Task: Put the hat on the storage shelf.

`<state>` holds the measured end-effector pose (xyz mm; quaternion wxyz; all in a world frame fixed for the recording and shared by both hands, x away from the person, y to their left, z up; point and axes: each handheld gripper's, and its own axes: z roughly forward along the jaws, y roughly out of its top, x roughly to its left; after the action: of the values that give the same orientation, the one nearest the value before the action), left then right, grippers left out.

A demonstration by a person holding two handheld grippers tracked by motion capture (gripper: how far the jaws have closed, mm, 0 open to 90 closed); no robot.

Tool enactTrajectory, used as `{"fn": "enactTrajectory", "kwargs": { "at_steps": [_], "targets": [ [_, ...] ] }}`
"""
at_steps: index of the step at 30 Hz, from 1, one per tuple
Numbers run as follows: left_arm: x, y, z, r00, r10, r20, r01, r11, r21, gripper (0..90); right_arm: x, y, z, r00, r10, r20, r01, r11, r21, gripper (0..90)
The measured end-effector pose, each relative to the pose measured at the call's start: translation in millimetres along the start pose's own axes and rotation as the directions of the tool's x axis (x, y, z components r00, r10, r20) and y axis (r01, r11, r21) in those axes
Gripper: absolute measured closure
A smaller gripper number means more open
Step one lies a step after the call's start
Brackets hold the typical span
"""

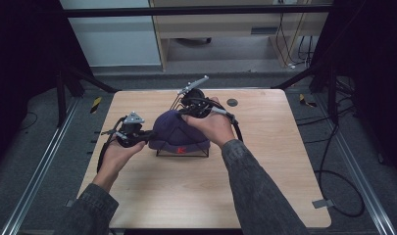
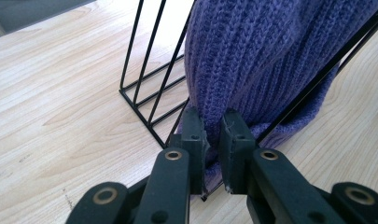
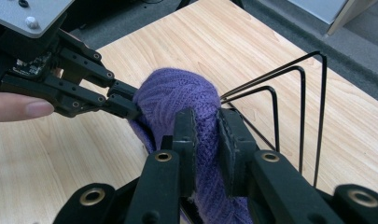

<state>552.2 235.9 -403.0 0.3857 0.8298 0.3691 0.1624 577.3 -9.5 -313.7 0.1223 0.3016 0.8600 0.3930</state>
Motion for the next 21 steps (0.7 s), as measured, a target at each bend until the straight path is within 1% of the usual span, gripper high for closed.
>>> {"fn": "enactTrajectory", "kwargs": {
  "at_steps": [2, 4, 5, 6, 9, 14, 21],
  "targets": [
    [1.3, -1.6, 0.2, 1.0000, 0.004, 0.000, -0.004, 1.0000, 0.008, 81.2, 0.4, -0.2, 1.0, 1.0000, 0.000, -0.003, 0.000, 1.000, 0.003, 77.9],
    [1.8, -3.0, 1.0, 1.0000, -0.003, 0.004, 0.003, 1.0000, 0.005, 81.2, 0.9, -0.5, 2.2, 1.0000, -0.002, -0.003, 0.002, 1.000, 0.006, 77.7],
    [2.4, -3.5, 0.9, 1.0000, 0.002, 0.004, -0.002, 0.9999, 0.012, 81.1, 1.1, -0.5, 2.6, 1.0000, -0.004, -0.006, 0.004, 1.000, 0.007, 77.6],
    [2.2, -4.1, 1.4, 1.0000, -0.003, 0.005, 0.003, 1.0000, 0.009, 81.2, 1.4, -0.5, 3.0, 1.0000, -0.006, -0.005, 0.006, 1.000, 0.010, 77.4],
    [2.3, -5.2, 1.7, 1.0000, 0.003, 0.007, -0.003, 0.9999, 0.014, 81.2, 1.9, -0.8, 4.0, 1.0000, -0.007, -0.002, 0.007, 1.000, 0.017, 76.6],
    [1.9, -6.5, 3.0, 1.0000, 0.001, 0.007, -0.001, 0.9998, 0.021, 81.2, 1.9, -1.8, 4.8, 1.0000, -0.004, -0.001, 0.004, 1.000, 0.026, 74.6],
    [3.4, -10.1, 4.7, 1.0000, -0.007, 0.002, 0.007, 0.9997, 0.024, 81.2, 1.8, -1.1, 1.5, 0.9999, 0.001, -0.012, -0.001, 1.000, 0.004, 74.3]
  ]
}}
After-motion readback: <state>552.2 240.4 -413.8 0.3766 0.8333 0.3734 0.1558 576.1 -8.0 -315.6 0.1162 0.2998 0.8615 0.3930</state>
